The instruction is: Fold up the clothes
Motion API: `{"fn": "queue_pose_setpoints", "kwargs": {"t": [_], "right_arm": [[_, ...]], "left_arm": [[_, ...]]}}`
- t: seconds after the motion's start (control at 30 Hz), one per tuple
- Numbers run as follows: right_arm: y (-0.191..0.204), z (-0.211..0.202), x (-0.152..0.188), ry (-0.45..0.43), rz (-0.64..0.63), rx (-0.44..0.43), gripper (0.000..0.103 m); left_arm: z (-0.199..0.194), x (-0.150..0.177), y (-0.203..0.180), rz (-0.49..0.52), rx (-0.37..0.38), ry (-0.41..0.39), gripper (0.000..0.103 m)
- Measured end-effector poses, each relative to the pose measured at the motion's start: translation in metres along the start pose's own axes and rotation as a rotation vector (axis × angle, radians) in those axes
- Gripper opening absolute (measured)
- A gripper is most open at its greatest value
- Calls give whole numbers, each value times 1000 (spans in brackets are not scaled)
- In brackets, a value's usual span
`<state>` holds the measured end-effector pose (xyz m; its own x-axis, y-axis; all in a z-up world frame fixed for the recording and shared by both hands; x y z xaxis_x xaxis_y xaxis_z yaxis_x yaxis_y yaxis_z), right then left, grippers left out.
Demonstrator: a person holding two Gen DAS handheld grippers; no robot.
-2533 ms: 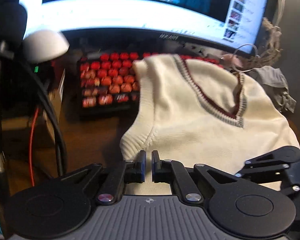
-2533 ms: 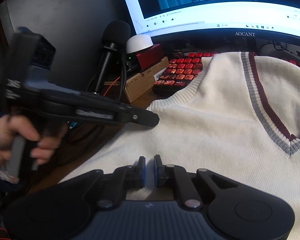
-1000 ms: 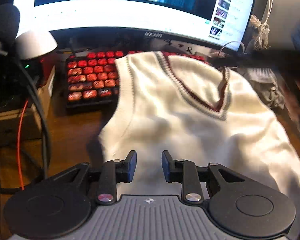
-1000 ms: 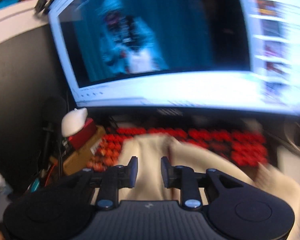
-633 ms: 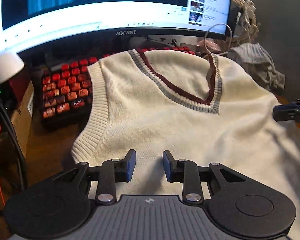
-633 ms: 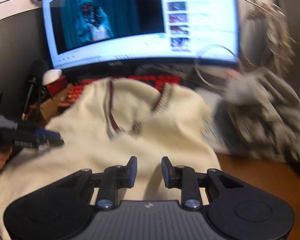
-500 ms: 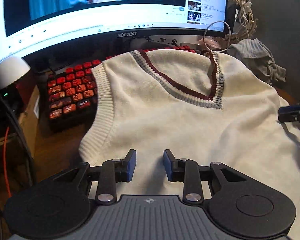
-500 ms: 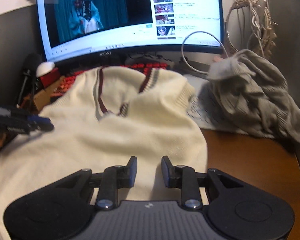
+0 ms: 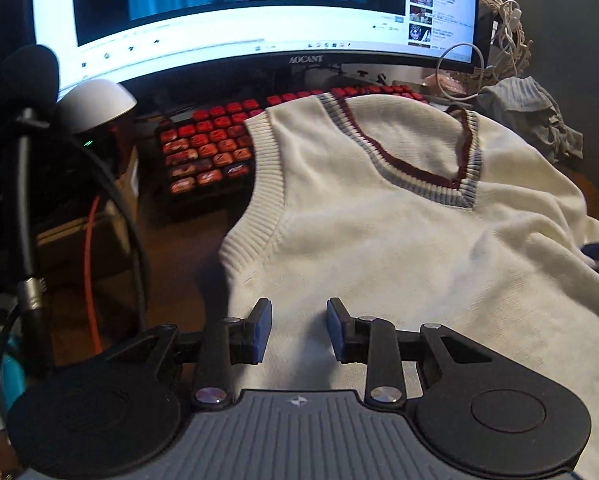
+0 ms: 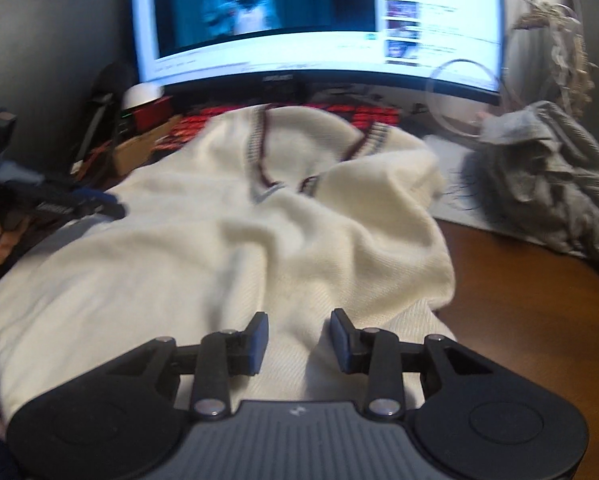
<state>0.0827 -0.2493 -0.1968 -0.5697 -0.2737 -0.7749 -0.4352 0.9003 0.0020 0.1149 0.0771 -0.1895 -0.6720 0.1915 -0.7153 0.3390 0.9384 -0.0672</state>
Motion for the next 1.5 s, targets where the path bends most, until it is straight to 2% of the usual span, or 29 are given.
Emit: {"fn": "queue_pose_setpoints", "kwargs": {"t": [0.1, 0.2, 0.27, 0.33, 0.4, 0.5, 0.6, 0.67, 0.8, 0.87, 1.0, 1.1, 1.17, 1.3, 1.5], "right_arm": [[12, -7, 4, 11, -16, -46, 34], [1, -14, 0, 10, 27, -110, 27], [-20, -22, -8, -37, 83, -130, 26], [-44, -28, -19, -88, 97, -100, 26], [-65, -24, -28, -118, 60, -28, 26], [-89, 0, -40, -125, -53, 115, 26], [-94, 31, -49, -66, -222, 243, 26], [-89, 44, -52, -78, -344, 273, 25], [-83, 65, -59, -82, -462, 221, 23], [-77, 74, -59, -95, -547, 246, 23], [-66, 83, -56, -117, -658, 217, 23], [-60, 84, -48, -123, -766, 233, 24], [-61, 84, -47, -130, -787, 235, 26], [-62, 86, -50, -179, -760, 200, 26], [-98, 64, -70, -292, -321, -11, 26]], "left_arm": [[-5, 1, 1, 4, -8, 28, 31], [-3, -5, -6, 27, -19, 60, 26], [-1, -10, -16, 48, -14, 67, 26], [3, -18, -31, 64, 18, 54, 27], [10, -27, -49, 87, 55, 44, 27], [22, -36, -75, 125, 90, 41, 27], [31, -36, -85, 116, 138, 45, 30], [35, -34, -84, 73, 162, 51, 30], [38, -31, -75, -2, 194, 31, 31], [37, -29, -72, -12, 199, 21, 31], [36, -28, -69, -27, 211, 13, 31], [36, -28, -65, -54, 229, 6, 31], [36, -28, -63, -68, 238, 4, 31], [36, -28, -61, -74, 249, 5, 31], [37, -29, -62, -65, 249, 6, 31]]}}
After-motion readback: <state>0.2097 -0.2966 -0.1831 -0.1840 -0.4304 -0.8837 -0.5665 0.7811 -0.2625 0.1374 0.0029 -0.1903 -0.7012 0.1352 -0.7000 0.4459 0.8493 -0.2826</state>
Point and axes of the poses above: each gripper's, at about its wrist camera, not at the fingertips, and z roughly the way its jaws point, y to its left, x to its underside, the point moved 3 cm from there along z, roughly the way its jaws point, and after that the axes turned 7 degrees about x, right-handed, at the moved point
